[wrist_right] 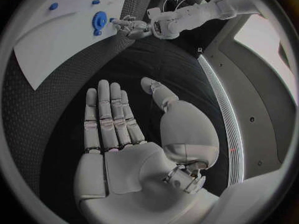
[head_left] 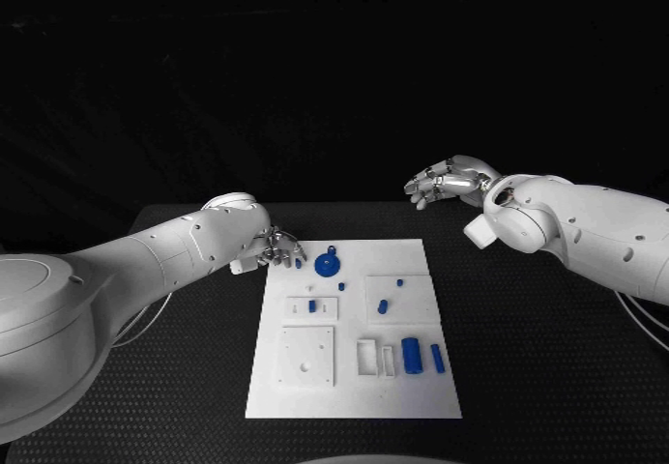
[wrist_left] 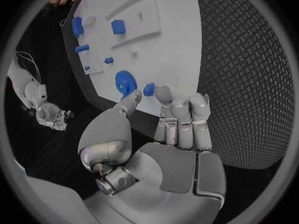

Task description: Assemble the parts on the task board

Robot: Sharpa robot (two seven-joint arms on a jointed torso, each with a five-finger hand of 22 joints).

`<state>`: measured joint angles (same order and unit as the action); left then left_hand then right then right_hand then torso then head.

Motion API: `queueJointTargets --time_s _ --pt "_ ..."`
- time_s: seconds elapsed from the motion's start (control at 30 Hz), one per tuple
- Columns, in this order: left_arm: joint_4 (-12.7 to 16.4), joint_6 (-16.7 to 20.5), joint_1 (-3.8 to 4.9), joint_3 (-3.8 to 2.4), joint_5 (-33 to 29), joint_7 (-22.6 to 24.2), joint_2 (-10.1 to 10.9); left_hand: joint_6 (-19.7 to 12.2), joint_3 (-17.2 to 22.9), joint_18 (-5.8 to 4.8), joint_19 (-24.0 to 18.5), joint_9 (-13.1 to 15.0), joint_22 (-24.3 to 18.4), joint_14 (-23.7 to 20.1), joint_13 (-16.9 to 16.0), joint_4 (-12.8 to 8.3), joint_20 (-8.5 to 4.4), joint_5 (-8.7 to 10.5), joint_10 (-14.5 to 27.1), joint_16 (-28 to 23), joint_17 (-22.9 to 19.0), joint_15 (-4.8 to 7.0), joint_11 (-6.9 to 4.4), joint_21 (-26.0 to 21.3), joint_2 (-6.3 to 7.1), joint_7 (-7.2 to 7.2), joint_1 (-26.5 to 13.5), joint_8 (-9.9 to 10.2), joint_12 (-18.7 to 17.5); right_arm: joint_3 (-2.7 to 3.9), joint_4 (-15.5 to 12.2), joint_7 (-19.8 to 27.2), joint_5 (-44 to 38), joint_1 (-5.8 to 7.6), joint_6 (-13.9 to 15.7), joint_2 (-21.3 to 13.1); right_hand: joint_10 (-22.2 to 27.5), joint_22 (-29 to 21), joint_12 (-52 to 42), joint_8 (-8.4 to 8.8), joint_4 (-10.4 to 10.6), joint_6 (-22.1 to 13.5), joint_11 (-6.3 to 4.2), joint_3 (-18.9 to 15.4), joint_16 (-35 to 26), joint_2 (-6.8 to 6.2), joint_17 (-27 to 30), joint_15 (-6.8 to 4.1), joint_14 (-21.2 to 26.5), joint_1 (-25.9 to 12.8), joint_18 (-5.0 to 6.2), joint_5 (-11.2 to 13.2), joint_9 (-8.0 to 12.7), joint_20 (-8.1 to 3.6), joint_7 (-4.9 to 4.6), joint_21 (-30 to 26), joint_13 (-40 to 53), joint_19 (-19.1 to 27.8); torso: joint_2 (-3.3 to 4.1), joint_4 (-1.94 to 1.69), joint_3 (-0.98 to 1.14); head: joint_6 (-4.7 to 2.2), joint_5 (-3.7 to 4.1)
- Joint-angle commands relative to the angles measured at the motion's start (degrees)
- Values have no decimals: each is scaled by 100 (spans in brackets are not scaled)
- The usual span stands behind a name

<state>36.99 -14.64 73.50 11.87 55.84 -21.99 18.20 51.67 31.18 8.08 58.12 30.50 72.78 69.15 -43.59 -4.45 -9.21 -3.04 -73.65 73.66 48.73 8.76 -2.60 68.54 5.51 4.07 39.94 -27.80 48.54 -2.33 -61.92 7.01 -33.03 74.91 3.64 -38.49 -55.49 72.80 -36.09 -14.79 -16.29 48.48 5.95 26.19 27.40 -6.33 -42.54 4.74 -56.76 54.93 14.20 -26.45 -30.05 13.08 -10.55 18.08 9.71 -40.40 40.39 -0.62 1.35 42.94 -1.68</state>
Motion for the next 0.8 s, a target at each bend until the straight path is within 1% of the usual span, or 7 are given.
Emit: queueJointTargets --time_s 0.03,0.23,0.37,0.57,0.7,0.77,0.8 --pt "9 -95 -32 6 -95 115 -34 -50 -23 68 -50 -8 10 -46 -4 -19 -454 14 29 26 5 -10 13 2 -59 -1 8 15 30 2 -14 62 26 -1 -10 4 -24 9 27 -35 8 40 1 28 -39 -22 7 28 14 30 80 -8 7 6 -16 9 -6 47 3 -3 -2 10 6" --pt "2 -95 -44 7 -120 120 -45 -54 -41 64 -61 -8 16 -53 0 -64 -452 12 34 29 5 -12 15 5 -167 1 53 11 39 2 -4 62 28 -1 -9 10 -25 9 27 -35 8 40 0 30 -39 -21 8 28 15 31 80 -8 7 6 -16 9 -6 47 4 5 -4 8 0" --pt "-12 -82 -44 7 -129 131 -41 -48 -49 60 -67 -7 21 -56 6 -97 -449 13 36 33 5 -13 16 7 -258 1 89 3 45 2 -5 60 28 -1 -13 9 -25 9 27 -36 7 41 0 31 -39 -20 8 28 14 33 80 -7 7 6 -15 10 -6 48 -1 -3 1 17 6" --pt "-27 -37 -44 8 -240 182 -41 -14 -29 57 -71 -3 31 -51 14 -178 -448 12 21 46 7 -10 11 17 -410 -4 208 -19 61 2 -1 62 28 -1 -15 15 -27 9 27 -36 7 41 -1 32 -39 -18 8 27 14 34 80 -7 7 5 -15 10 -6 48 0 -7 0 14 5" --pt "-78 81 -44 8 -358 261 -60 40 45 54 -73 7 45 -47 27 -358 -449 3 4 57 6 -5 4 32 -598 -14 470 -55 72 2 7 62 30 -1 -23 25 -28 9 27 -36 8 42 -1 32 -39 -17 8 27 14 33 80 -6 7 6 -15 10 -6 48 1 -4 2 10 0" --pt "-92 60 -44 8 -405 265 -67 53 56 51 -74 10 46 -47 30 -383 -448 -4 2 57 5 -6 4 33 -628 -15 506 -62 72 2 14 60 32 -1 -28 32 -28 9 27 -37 8 42 -1 32 -39 -17 8 27 14 33 80 -6 7 6 -15 10 -6 48 1 -2 1 9 1" --pt "-95 36 -44 8 -421 268 -71 68 77 50 -77 12 48 -46 33 -413 -447 -20 -3 58 4 -6 3 34 -670 -17 555 -71 74 2 15 59 32 -1 -34 34 -28 9 27 -37 8 42 -1 32 -39 -17 8 27 14 32 80 -6 7 6 -15 11 -6 48 2 -1 0 8 1"
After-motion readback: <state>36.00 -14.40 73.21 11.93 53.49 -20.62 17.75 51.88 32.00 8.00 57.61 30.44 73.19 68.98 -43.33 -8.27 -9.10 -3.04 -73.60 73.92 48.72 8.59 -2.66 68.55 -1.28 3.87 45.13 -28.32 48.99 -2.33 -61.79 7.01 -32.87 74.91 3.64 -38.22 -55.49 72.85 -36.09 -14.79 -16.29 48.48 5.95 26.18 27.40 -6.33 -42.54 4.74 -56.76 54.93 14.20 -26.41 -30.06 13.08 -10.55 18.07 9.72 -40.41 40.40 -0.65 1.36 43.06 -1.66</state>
